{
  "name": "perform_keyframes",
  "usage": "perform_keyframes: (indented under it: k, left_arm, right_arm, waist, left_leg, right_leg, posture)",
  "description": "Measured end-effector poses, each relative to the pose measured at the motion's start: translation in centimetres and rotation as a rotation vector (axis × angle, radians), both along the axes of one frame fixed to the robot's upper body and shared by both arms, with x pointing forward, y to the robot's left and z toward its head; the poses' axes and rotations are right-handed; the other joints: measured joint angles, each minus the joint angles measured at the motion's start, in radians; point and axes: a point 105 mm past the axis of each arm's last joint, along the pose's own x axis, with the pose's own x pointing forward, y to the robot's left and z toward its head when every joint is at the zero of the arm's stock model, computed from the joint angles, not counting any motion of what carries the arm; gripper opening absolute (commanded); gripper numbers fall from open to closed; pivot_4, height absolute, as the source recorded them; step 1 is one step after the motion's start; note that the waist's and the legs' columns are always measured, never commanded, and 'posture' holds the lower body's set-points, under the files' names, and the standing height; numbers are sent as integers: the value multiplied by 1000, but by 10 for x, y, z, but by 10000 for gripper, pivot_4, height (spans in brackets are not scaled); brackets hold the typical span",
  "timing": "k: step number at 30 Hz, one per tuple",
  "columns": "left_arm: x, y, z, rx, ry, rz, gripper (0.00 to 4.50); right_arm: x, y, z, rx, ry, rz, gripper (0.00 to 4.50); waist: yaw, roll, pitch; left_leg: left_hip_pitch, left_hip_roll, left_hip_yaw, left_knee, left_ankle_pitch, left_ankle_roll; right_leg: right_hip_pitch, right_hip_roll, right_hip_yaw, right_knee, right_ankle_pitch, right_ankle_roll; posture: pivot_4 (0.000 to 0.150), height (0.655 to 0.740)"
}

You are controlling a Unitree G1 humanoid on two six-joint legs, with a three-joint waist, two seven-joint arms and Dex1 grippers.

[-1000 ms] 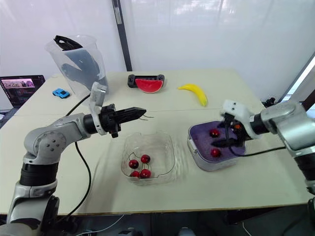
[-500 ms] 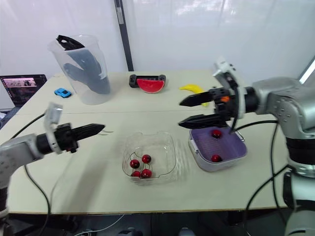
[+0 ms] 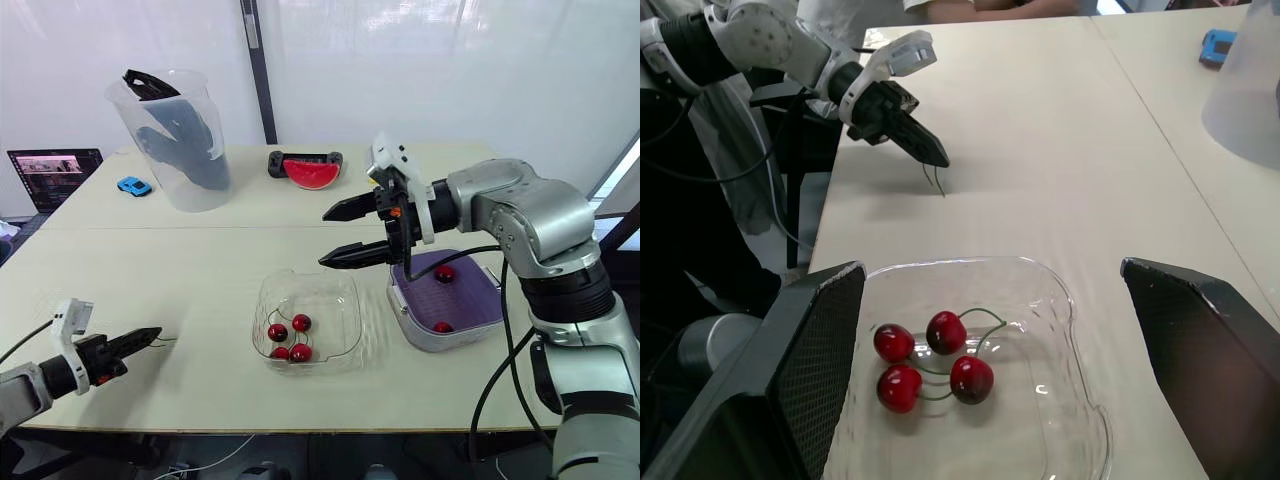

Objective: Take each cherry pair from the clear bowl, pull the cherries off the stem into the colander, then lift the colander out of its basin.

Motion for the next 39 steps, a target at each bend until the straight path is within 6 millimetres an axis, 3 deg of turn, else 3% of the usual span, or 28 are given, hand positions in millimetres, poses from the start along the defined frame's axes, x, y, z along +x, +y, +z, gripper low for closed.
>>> perform_keyframes:
  k: [3, 6, 13, 17, 22, 26, 31, 34, 39]
  left_arm:
    - [4, 4, -1, 18, -17, 19, 0]
    - [6, 8, -4, 17, -15, 36, 9410]
    - [13, 9, 6, 18, -45, 21, 44852]
    - [22, 9, 31, -19, -127, 6, 44852]
    - [30, 9, 76, 21, -255, -55, 44852]
    - [29, -17, 105, 103, -330, -240, 44852]
    - [19, -66, 128, 216, -394, -553, 44852]
    - [15, -78, 135, 223, -376, -635, 44852]
    - [13, -90, 130, 250, -351, -695, 44852]
  right_arm:
    - [1, 1, 0, 6, -2, -7, 43774]
    - [3, 1, 0, 8, -8, -25, 45000]
    - [7, -1, 0, 8, -15, -68, 45000]
    - [6, -2, -2, 11, 12, -82, 45000]
    - [3, -14, -3, -17, 21, -126, 45000]
    - [-6, -13, -14, -57, 22, -122, 45000]
    - [-14, 2, -25, -82, -20, -112, 45000]
    - [-5, 17, -46, -115, 36, -176, 45000]
    - [3, 33, -85, -265, 128, -225, 45000]
  waist:
    - [0, 0, 0]
    - [-3, 0, 0]
    - [-2, 0, 0]
    - [-1, 0, 0]
    - [-2, 0, 0]
    - [-2, 0, 0]
    - [-8, 0, 0]
    - [-20, 0, 0]
    - [-29, 0, 0]
  left_leg:
    - [0, 0, 0, 0, 0, 0]
    - [0, 0, 0, 0, 0, 0]
    - [0, 0, 0, -1, 0, 0]
    - [0, 0, 0, -1, 0, 0]
    - [0, 0, 0, -1, 0, 0]
    - [0, 0, 0, -1, 0, 0]
    - [0, 0, 1, -2, 0, 0]
    - [0, 1, 0, -2, 0, 0]
    - [-1, 0, 0, -2, 0, 0]
  right_leg:
    - [0, 0, 0, 0, 0, 0]
    - [-1, 0, 0, 0, 0, 0]
    - [-1, 0, 0, 0, 0, 0]
    - [-1, 0, 0, 0, 0, 0]
    - [-1, 0, 0, 0, 0, 0]
    - [-1, 0, 0, 0, 0, 0]
    - [-1, 1, 0, 0, 0, 0]
    - [-1, 2, 0, 1, 0, 0]
    - [-2, 2, 0, 1, 0, 0]
  posture:
    - [1500, 7400]
    - [1500, 7400]
    - [1500, 7400]
    - [1500, 7400]
    - [1500, 7400]
    - [1500, 7400]
    - [1500, 7400]
    - [1500, 7400]
    - [1500, 7400]
